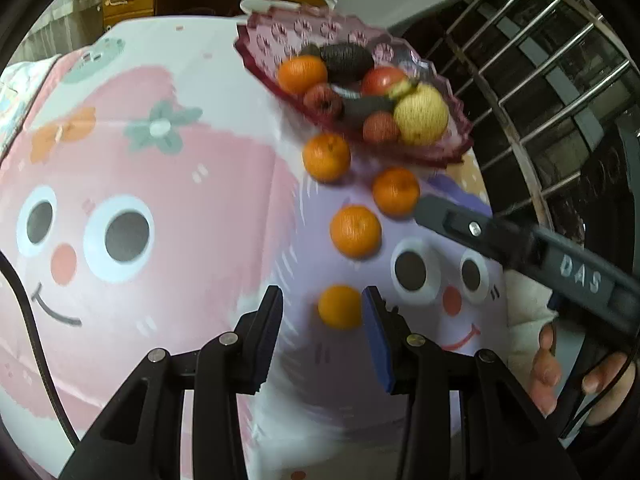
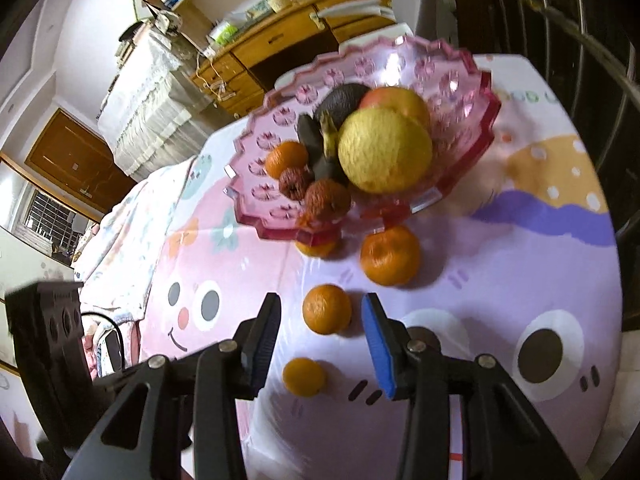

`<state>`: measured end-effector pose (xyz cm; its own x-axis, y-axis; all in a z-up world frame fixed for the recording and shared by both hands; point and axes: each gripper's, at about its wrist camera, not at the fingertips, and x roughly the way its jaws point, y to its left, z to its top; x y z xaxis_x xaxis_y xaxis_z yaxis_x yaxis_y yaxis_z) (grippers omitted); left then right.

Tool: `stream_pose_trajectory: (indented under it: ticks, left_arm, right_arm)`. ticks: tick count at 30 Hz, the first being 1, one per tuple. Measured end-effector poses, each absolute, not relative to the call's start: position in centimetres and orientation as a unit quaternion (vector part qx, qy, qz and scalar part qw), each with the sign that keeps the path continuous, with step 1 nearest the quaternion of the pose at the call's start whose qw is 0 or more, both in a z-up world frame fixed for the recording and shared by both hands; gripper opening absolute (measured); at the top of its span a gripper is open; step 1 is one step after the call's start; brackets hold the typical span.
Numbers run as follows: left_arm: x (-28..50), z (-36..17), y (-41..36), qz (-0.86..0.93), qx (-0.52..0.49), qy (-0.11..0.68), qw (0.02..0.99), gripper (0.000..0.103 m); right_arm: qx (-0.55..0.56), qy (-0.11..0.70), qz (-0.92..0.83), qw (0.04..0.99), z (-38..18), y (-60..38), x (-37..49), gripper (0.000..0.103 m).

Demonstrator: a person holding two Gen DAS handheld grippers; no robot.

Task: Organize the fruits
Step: 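Withdraw both grippers from the bowl toward the oranges on the cloth, then grasp an orange with the left gripper while the right gripper grasps another orange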

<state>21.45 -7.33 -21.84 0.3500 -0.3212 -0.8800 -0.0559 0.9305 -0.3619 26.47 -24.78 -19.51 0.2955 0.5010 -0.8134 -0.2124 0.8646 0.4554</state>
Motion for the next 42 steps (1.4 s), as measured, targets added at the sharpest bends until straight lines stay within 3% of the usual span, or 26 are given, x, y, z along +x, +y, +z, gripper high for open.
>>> stream_pose_trajectory:
  ticks: [14, 29, 34, 42]
  left_arm:
    - [21.2, -23.7, -9.7, -0.093, -0.151, 0.579, 0.796, 0.039]
    - [22.5, -24.7, -11.4, -0.098, -0.133, 0.571, 0.804, 0.039]
    - [22.5, -24.7, -11.3, -0.094, -0.127, 0.565, 0.81, 0.029]
    - [21.9, -24.5, -10.5, -0.091, -0.134, 0.562, 0.811, 0.027]
  right_arm:
    - [0.127, 0.62, 0.221, 0.742, -23.5, -22.3, 27.9, 0.043]
    - [0.101, 0.634, 0.23, 0.732, -24.7, -20.9, 28.5, 0.043]
    - [0.095, 0.634, 0.229, 0.732, -24.7, -20.7, 28.6, 0.038]
    - [0.095, 0.635, 0.234, 0.73, -24.7, -21.0, 28.6, 0.037]
